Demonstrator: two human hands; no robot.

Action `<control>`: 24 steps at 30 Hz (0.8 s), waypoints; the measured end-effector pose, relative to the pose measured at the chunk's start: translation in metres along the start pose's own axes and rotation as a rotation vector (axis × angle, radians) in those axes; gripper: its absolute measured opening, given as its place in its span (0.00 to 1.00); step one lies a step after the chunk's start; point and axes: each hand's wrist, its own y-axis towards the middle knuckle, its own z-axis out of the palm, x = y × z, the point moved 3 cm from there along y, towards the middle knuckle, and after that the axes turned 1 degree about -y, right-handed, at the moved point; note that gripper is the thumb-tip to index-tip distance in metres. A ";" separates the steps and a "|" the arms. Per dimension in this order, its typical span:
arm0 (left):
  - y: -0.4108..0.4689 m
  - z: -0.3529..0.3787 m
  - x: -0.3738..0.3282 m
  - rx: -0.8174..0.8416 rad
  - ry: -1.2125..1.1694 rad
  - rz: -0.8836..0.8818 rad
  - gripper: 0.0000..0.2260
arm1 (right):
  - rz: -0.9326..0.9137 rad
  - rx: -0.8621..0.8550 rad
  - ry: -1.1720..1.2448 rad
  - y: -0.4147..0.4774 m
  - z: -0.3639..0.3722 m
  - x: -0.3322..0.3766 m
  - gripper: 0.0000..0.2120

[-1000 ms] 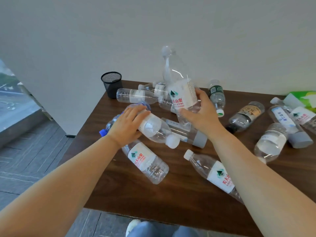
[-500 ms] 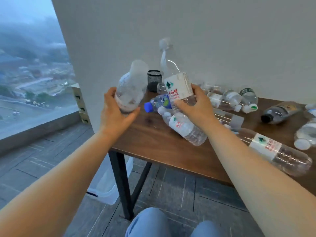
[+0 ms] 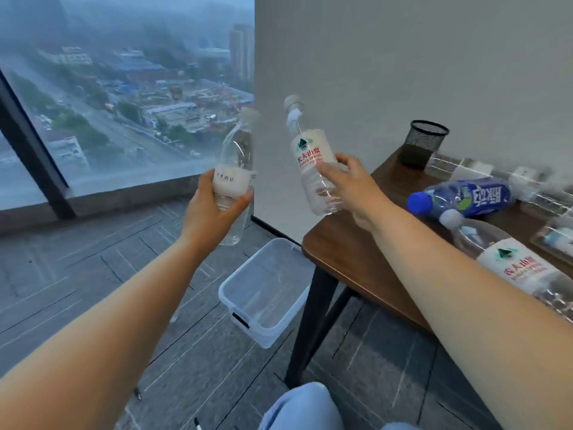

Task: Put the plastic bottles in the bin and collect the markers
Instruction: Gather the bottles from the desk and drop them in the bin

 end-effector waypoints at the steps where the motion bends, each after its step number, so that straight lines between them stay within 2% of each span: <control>1: 0.009 0.002 0.008 0.001 0.000 -0.021 0.29 | 0.071 0.036 0.058 0.016 0.008 -0.004 0.24; 4: 0.033 0.012 0.027 -0.001 0.025 -0.095 0.29 | 0.233 0.109 0.154 0.058 0.024 -0.018 0.24; 7: 0.047 0.023 0.046 0.010 0.012 -0.168 0.28 | 0.392 0.160 0.248 0.083 0.039 -0.031 0.17; 8: 0.049 0.026 0.052 0.020 0.004 -0.191 0.28 | 0.441 0.171 0.268 0.087 0.043 -0.035 0.18; 11: 0.052 0.031 0.063 0.073 0.019 -0.242 0.29 | 0.558 0.140 0.172 0.100 0.052 -0.053 0.30; 16: 0.059 0.035 0.064 0.138 0.079 -0.289 0.26 | 0.448 0.041 -0.163 0.111 0.046 -0.064 0.28; 24: 0.056 0.062 0.077 0.320 0.178 -0.382 0.29 | 0.303 0.055 -0.218 0.108 0.050 -0.066 0.21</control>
